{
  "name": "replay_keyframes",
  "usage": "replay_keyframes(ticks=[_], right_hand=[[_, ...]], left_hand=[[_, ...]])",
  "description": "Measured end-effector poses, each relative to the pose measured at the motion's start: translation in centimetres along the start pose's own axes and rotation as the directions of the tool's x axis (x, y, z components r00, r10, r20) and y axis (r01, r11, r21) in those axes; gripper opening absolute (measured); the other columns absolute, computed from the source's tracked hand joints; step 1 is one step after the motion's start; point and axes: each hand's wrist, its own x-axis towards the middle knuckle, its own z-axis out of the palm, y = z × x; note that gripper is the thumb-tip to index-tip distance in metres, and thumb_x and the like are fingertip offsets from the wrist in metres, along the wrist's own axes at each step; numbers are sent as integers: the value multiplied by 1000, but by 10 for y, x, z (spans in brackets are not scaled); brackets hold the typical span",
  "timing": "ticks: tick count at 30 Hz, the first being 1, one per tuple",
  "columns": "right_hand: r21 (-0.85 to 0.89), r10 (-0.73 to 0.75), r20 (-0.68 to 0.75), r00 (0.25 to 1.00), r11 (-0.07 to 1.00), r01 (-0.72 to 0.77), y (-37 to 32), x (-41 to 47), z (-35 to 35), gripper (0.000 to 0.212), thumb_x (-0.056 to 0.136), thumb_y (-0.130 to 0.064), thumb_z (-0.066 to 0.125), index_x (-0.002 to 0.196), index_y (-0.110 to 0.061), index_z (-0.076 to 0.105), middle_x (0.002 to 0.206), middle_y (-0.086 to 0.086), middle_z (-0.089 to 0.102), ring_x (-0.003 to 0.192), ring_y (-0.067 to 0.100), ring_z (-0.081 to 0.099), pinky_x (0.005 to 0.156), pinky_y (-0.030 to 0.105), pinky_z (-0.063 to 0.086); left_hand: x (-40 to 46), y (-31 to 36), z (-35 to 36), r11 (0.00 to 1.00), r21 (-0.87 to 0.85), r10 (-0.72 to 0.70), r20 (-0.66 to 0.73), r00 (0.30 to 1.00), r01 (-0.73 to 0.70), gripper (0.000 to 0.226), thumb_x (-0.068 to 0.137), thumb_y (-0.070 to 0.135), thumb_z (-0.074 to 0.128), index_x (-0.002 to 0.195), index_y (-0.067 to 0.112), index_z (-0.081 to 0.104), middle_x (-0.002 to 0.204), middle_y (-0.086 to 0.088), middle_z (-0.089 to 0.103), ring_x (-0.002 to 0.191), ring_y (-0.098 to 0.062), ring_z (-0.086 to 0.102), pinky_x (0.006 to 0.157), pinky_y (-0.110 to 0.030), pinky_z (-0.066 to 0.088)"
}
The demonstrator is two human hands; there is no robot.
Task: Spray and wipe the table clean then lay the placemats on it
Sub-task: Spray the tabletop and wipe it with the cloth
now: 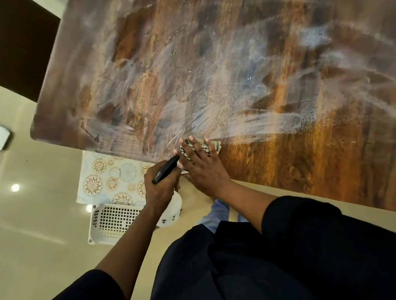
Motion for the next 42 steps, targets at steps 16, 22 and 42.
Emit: replay_keyframes(ticks=[16,22,42], right_hand=[[-173,-19,29,999,985,24,138,-190,-17,75,103,-44,53,166,-23,18,173,10,10,160,34,10,122,64,19],[-170,69,76,995,984,-55,124,-184,-18,79,101,-48,50,166,-24,11,174,12,2,160,36,4,121,67,17],[57,640,124,759,759,-649,200,-171,-32,71,105,-62,24,165,-36,-3,174,2,-5,160,28,-5,126,56,-2]], left_hand=[[9,5,55,999,40,-23,144,989,17,19,98,18,77,83,7,75,57,-18,61,44,-25,60,48,-29,46],[14,12,62,999,21,-43,127,991,41,17,97,11,78,91,-4,74,61,-26,59,44,-24,59,44,-25,43],[14,67,145,985,172,-81,486,870,-5,26,84,32,79,91,7,78,74,-29,67,49,-26,59,44,-25,42]])
